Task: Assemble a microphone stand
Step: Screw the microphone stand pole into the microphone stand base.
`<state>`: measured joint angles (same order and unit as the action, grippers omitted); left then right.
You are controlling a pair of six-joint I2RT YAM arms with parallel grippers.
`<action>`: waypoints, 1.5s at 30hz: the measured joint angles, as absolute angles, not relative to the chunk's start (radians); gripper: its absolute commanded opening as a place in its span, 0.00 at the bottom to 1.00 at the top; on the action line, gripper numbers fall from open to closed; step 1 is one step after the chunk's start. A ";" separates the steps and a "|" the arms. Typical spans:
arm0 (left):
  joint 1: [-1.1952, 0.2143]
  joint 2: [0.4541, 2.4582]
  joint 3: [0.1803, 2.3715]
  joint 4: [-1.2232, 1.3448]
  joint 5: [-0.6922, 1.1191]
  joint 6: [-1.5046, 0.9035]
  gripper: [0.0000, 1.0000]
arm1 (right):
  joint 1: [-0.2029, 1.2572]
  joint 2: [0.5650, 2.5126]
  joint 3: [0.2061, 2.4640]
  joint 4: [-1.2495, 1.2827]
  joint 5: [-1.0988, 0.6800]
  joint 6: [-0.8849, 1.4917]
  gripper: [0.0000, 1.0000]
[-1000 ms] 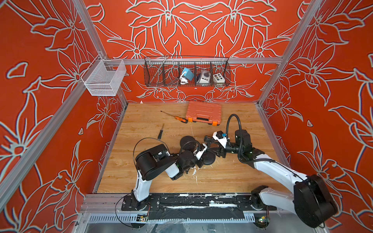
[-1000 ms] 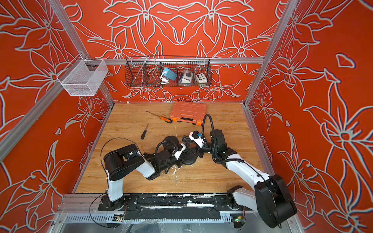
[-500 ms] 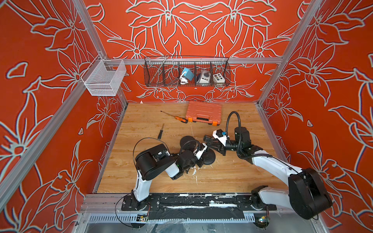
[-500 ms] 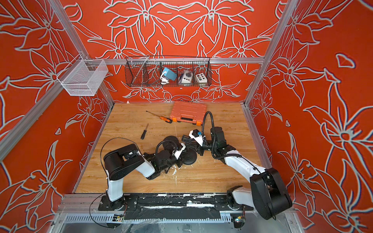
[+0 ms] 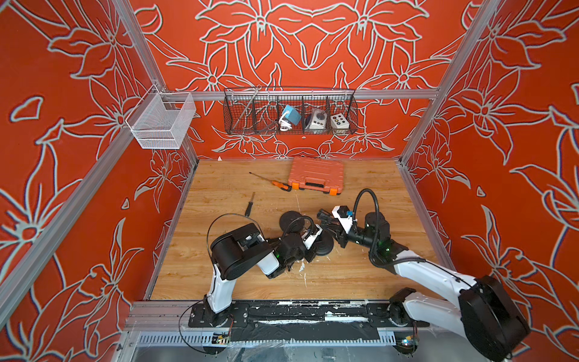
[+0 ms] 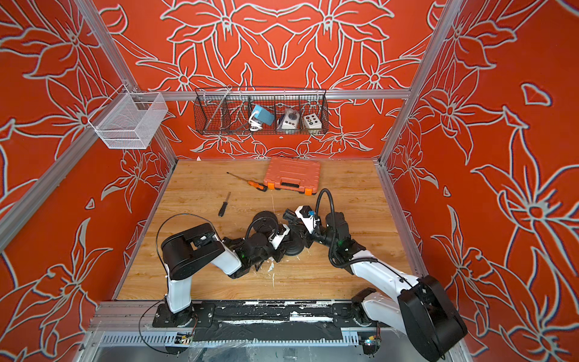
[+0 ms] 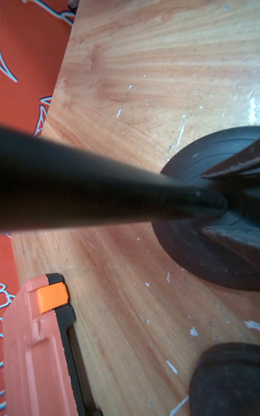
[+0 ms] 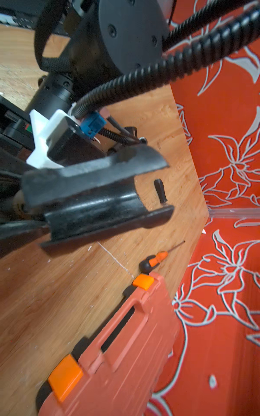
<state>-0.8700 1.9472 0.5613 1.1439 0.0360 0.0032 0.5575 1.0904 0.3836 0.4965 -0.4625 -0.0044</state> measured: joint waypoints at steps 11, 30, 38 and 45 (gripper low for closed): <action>-0.860 1.917 0.622 1.115 0.019 -0.022 0.36 | 0.723 1.053 0.341 0.530 -0.091 0.131 0.00; -0.862 1.914 0.625 1.185 0.008 0.064 0.09 | 0.702 1.103 0.389 0.524 -0.142 0.110 0.35; -0.865 1.951 0.593 1.299 0.006 0.090 0.08 | 0.530 1.107 0.424 0.305 -0.423 -0.006 0.58; -0.865 1.954 0.593 1.307 0.010 0.089 0.08 | 0.467 1.169 0.554 0.223 -0.661 -0.149 0.60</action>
